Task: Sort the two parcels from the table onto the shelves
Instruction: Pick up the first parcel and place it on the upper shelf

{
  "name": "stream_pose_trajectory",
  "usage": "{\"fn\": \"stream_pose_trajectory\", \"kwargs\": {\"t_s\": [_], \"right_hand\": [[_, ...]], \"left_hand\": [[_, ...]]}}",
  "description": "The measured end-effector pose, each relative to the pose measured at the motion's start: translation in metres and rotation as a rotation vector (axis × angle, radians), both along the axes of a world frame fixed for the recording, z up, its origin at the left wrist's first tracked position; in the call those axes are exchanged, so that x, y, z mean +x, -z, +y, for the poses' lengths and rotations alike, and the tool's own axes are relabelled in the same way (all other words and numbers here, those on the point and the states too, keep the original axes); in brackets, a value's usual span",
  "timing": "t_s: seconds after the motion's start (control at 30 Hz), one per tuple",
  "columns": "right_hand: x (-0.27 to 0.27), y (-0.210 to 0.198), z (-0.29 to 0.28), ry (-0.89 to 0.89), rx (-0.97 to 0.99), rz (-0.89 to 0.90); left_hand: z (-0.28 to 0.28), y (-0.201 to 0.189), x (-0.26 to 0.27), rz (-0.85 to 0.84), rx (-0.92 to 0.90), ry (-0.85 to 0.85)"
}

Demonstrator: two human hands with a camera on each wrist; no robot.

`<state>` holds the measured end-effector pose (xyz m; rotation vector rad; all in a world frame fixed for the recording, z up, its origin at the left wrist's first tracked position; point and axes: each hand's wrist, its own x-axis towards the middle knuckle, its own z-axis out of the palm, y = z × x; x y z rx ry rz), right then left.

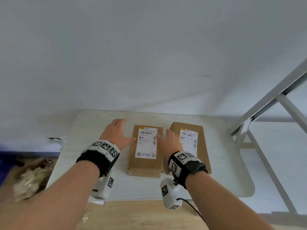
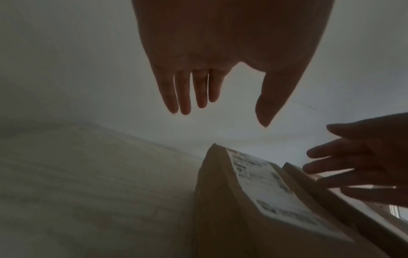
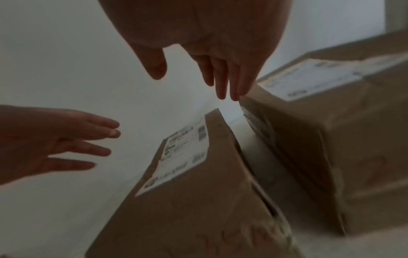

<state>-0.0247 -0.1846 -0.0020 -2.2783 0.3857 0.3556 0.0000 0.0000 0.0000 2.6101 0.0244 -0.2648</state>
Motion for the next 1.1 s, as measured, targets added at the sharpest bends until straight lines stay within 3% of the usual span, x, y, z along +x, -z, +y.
{"fn": "stream_pose_trajectory", "kwargs": {"t_s": [0.37,0.53,0.83,1.1], "right_hand": [[-0.005,0.041,0.002,0.105,0.19,0.133],[-0.002,0.047,0.003,0.109,0.169,0.15],[0.0,0.046,0.0,0.113,0.172,0.093],[0.006,0.021,-0.004,0.13,0.198,-0.013]], "left_hand": [[-0.014,0.049,-0.005,0.285,-0.225,-0.068],[-0.013,0.057,-0.004,0.357,-0.296,-0.078],[-0.01,0.048,-0.005,0.335,-0.363,-0.08],[-0.008,0.021,-0.004,0.242,-0.454,-0.062]]}}
